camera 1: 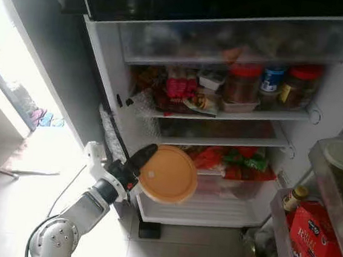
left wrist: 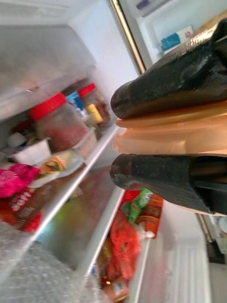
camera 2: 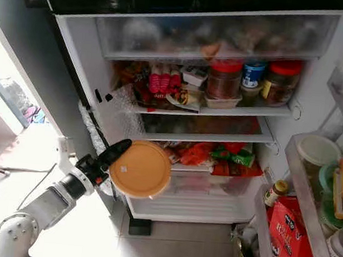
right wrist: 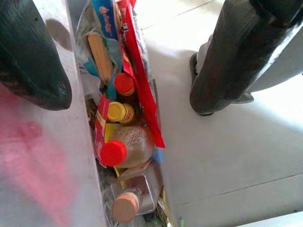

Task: Restocking fridge

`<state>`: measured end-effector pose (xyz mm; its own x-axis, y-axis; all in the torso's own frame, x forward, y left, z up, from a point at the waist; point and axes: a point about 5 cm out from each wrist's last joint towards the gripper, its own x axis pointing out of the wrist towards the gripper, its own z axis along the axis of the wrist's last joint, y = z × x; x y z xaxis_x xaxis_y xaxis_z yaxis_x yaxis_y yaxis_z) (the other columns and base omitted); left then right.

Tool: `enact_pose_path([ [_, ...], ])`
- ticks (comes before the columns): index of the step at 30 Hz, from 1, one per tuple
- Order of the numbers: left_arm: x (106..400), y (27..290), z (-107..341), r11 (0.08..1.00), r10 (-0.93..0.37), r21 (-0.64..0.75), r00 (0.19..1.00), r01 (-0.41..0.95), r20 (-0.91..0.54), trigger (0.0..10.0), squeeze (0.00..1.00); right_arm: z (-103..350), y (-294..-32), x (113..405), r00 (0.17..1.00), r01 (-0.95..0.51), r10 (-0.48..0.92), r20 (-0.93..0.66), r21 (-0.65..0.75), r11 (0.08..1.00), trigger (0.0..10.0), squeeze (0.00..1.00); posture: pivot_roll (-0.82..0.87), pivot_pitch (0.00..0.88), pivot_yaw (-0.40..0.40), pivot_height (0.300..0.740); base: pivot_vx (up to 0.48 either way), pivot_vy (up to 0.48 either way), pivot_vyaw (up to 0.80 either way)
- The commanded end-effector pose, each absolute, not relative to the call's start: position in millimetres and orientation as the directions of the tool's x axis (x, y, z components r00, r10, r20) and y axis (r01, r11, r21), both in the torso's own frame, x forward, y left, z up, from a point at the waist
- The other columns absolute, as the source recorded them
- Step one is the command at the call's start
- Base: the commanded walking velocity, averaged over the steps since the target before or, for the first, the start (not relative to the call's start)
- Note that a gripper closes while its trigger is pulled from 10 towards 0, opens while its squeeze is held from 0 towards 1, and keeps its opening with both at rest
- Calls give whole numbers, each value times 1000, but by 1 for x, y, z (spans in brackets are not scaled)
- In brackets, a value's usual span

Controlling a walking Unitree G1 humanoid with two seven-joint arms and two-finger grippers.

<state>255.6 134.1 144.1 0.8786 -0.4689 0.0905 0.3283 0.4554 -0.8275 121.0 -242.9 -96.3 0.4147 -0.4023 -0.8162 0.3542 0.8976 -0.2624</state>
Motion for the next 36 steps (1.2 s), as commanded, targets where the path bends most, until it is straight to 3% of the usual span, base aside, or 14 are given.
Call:
enact_pose_path([
  [1,251,135,153,430,-513,-807,845,405,150,10000,0,-97,-241,119,394,489,-442,-806,-224,843,10000,0,1,106,67,740,0,0,0],
  [2,248,135,146,452,-507,-808,854,378,117,10000,0,-99,-239,114,341,552,-456,-822,-217,805,10000,0,16,101,99,740,0,0,0],
  [3,248,135,146,452,-507,-808,854,378,117,10000,0,-99,-239,114,341,552,-456,-822,-217,805,10000,0,16,101,99,740,0,0,0],
  [4,252,139,144,399,-412,-868,903,297,120,10000,0,-101,-238,110,303,595,-455,-837,-207,776,10000,0,18,79,94,740,0,0,0],
  [5,252,142,144,383,-360,-887,926,258,114,10000,0,-100,-239,112,346,504,-439,-829,-231,832,10000,0,5,40,85,740,0,0,0],
  [7,246,143,140,439,-408,-851,908,289,98,10000,0,-101,-238,110,352,432,-409,-842,-241,869,10000,0,5,65,73,740,0,0,0],
  [8,246,145,128,504,-431,-822,902,267,28,10000,0,-101,-238,110,366,355,-381,-849,-251,901,10000,0,-20,35,64,740,0,0,0],
  [10,248,149,122,519,-433,-816,902,255,6,10000,0,-101,-239,111,373,318,-369,-851,-256,913,10000,0,0,1,79,740,0,0,0],
  [11,254,155,121,532,-406,-814,914,234,-2,10000,0,-99,-242,113,398,283,-364,-842,-265,922,10000,0,13,61,65,740,0,0,0],
  [16,259,162,128,542,-368,-805,929,239,28,10000,0,-98,-245,113,400,341,-389,-830,-259,904,10000,0,16,56,58,740,0,0,0],
  [19,258,156,129,533,-383,-808,923,248,31,10000,0,-98,-244,114,400,362,-387,-831,-244,899,10000,0,22,37,52,740,0,0,0],
  [26,264,133,133,498,-430,-815,901,297,66,10000,0,-96,-242,122,432,339,-357,-828,-217,915,10000,0,-1,91,64,740,0,0,0],
  [36,266,128,135,483,-435,-823,898,299,71,10000,0,-96,-242,124,420,348,-363,-832,-222,911,10000,0,1,137,62,740,0,-171,0],
])
